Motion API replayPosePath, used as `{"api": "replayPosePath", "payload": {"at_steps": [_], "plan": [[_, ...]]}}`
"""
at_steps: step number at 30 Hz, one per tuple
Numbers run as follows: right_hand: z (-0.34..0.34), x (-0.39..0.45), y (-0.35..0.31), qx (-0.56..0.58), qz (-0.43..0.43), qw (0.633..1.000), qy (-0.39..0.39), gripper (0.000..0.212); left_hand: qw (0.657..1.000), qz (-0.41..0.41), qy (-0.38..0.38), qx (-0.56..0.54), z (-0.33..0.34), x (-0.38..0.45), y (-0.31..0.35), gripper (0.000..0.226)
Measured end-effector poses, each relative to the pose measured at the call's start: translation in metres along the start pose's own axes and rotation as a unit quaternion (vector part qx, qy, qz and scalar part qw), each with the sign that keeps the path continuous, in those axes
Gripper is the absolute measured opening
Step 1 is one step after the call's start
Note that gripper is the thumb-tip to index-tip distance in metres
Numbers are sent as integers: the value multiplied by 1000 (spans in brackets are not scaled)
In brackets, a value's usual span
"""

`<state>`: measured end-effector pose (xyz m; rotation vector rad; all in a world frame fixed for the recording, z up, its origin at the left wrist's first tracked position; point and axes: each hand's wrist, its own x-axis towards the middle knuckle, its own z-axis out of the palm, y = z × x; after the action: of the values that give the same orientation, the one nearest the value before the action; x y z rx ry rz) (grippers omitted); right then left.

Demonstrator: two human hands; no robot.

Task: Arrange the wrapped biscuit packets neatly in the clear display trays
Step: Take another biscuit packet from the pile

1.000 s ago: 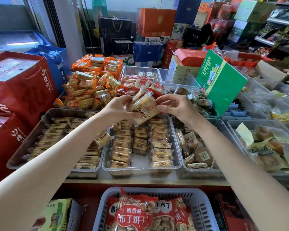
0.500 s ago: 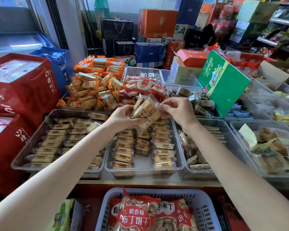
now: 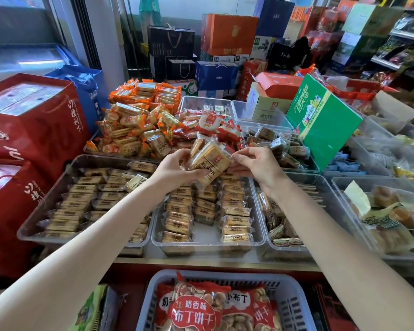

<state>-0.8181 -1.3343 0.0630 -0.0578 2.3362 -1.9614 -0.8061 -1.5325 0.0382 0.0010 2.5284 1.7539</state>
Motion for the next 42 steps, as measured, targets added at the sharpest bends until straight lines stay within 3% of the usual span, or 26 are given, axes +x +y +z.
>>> {"api": "replayPosePath", "payload": {"at_steps": [3, 6, 9, 11, 14, 20, 24, 28, 32, 37, 42], "plan": [[0, 1, 1, 15, 12, 1000, -8, 15, 998, 29, 13, 50, -2, 3, 1, 67], [-7, 6, 4, -142, -33, 989, -14, 9, 995, 48, 14, 85, -7, 5, 0, 72], [-8, 10, 1, -284, -140, 948, 40, 8, 986, 83, 29, 143, -8, 6, 4, 76], [-3, 11, -6, -277, -204, 937, 61, 16, 975, 105, 20, 197, -5, 5, 7, 79], [2, 14, -14, -259, -224, 939, 29, 25, 957, 133, 5, 259, 1, 3, 10, 85], [1, 15, -10, -277, -232, 932, 8, 7, 933, 173, 28, 314, 3, -4, 12, 81], [-1, 12, -5, -278, -271, 921, 26, 9, 936, 169, 29, 307, 5, -6, 16, 83], [0, 10, 6, -241, -241, 939, 41, 26, 950, 152, 11, 274, 6, -7, 16, 84], [-3, 11, 7, -219, -219, 951, -5, 12, 953, 130, -15, 272, 5, -6, 9, 85], [-4, 16, -1, -265, -210, 940, -43, 12, 952, 120, -35, 280, 4, -3, 9, 85], [-2, 16, 5, -126, -175, 976, -10, 19, 960, 108, -39, 256, -2, 6, 15, 87]]}}
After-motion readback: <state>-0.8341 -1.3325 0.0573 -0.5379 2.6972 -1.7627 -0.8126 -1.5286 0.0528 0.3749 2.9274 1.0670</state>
